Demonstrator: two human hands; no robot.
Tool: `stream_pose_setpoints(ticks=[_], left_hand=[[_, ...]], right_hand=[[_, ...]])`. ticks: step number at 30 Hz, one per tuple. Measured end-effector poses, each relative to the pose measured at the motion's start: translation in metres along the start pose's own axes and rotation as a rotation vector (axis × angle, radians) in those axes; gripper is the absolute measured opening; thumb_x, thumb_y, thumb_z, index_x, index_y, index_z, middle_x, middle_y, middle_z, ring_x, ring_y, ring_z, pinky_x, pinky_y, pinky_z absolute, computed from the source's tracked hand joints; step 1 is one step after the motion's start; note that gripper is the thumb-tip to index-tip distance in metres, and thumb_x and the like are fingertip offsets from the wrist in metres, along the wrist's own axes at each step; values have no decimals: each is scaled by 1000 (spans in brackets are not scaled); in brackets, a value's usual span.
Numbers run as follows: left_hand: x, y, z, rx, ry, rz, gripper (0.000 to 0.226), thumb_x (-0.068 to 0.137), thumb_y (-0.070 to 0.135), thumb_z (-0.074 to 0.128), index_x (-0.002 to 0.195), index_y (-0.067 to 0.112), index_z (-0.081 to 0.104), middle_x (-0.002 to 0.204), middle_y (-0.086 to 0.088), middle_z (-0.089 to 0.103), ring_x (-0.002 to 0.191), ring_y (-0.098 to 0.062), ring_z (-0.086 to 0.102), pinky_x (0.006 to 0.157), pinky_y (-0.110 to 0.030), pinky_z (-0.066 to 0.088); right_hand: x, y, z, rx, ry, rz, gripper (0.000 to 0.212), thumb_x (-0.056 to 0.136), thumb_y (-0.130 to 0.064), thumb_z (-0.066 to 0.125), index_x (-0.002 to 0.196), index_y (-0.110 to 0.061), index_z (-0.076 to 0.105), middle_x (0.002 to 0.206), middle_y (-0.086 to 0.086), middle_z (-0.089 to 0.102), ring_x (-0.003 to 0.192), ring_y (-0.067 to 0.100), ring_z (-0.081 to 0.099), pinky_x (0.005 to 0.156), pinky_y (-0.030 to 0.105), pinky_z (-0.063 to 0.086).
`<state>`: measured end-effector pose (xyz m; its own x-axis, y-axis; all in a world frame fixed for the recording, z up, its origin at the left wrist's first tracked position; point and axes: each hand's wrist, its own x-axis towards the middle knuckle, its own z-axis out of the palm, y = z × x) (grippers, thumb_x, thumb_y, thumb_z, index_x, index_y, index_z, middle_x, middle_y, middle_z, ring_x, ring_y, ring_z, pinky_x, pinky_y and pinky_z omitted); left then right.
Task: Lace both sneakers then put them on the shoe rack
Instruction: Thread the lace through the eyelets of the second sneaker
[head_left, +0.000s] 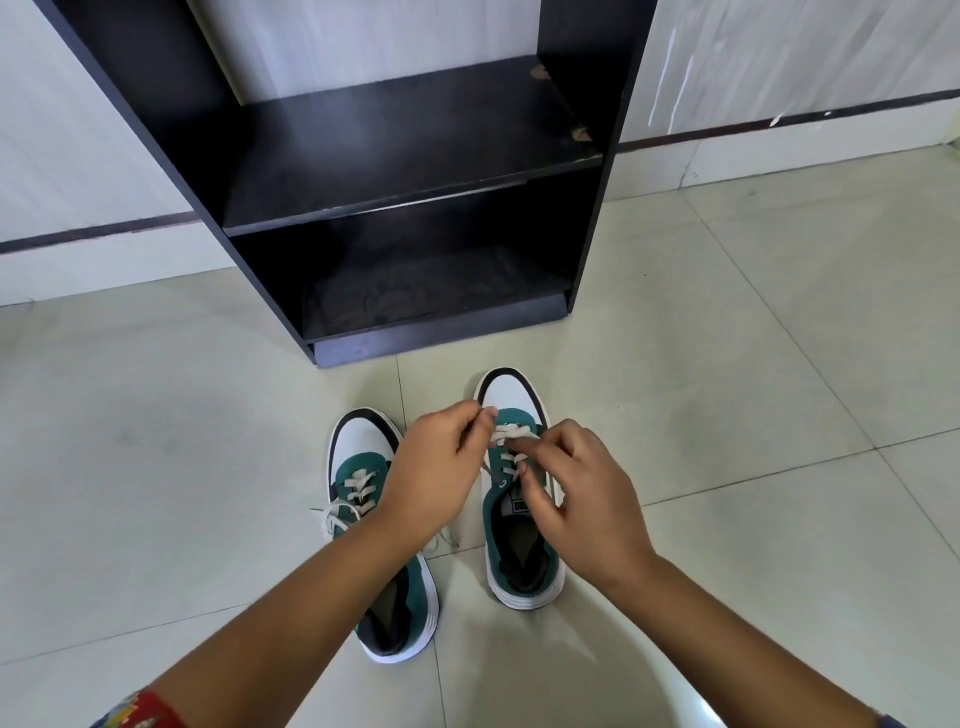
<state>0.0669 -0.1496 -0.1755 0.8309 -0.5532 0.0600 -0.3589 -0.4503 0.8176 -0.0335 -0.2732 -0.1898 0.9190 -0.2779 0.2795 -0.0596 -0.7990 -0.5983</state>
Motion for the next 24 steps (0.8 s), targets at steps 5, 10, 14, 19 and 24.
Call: stream_pose_setpoints(ticks=[5, 10, 14, 19, 24], left_hand=[[4, 9, -4, -206, -187, -160, 43, 93, 26, 50, 56, 5, 48, 52, -4, 44, 51, -13, 40, 60, -32, 35], [7, 9, -10, -282, -147, -149, 42, 89, 32, 53, 55, 7, 54, 51, -13, 45, 53, -21, 42, 57, -40, 38], [4, 1, -13, -194, -70, -142, 42, 90, 34, 55, 67, -2, 57, 55, -20, 38, 54, -12, 35, 57, -29, 29], [2, -5, -15, -209, -37, -184, 28, 86, 33, 61, 69, 11, 68, 61, -23, 54, 58, -15, 43, 62, -29, 34], [-3, -15, -12, -94, -81, -200, 27, 83, 39, 63, 71, 15, 64, 62, -17, 57, 56, -23, 44, 61, -28, 35]], right_hand=[[0, -6, 10, 18, -1, 55, 33, 88, -28, 47, 119, -21, 56, 88, -3, 51, 72, 14, 53, 53, 28, 46], [13, -7, 9, 394, -37, 240, 7, 83, -23, 63, 88, -18, 63, 82, -15, 44, 70, -1, 49, 65, 11, 38], [19, -3, 2, 695, -50, 392, 8, 73, -28, 50, 69, -22, 53, 109, -7, 47, 106, 5, 48, 90, 20, 40], [31, 8, -29, 868, 9, 599, 27, 86, -16, 40, 70, -14, 61, 79, 2, 65, 75, 11, 61, 71, 18, 51], [34, 32, -42, 489, -36, 607, 40, 81, -19, 59, 45, -17, 41, 36, -6, 34, 38, 11, 34, 47, 26, 28]])
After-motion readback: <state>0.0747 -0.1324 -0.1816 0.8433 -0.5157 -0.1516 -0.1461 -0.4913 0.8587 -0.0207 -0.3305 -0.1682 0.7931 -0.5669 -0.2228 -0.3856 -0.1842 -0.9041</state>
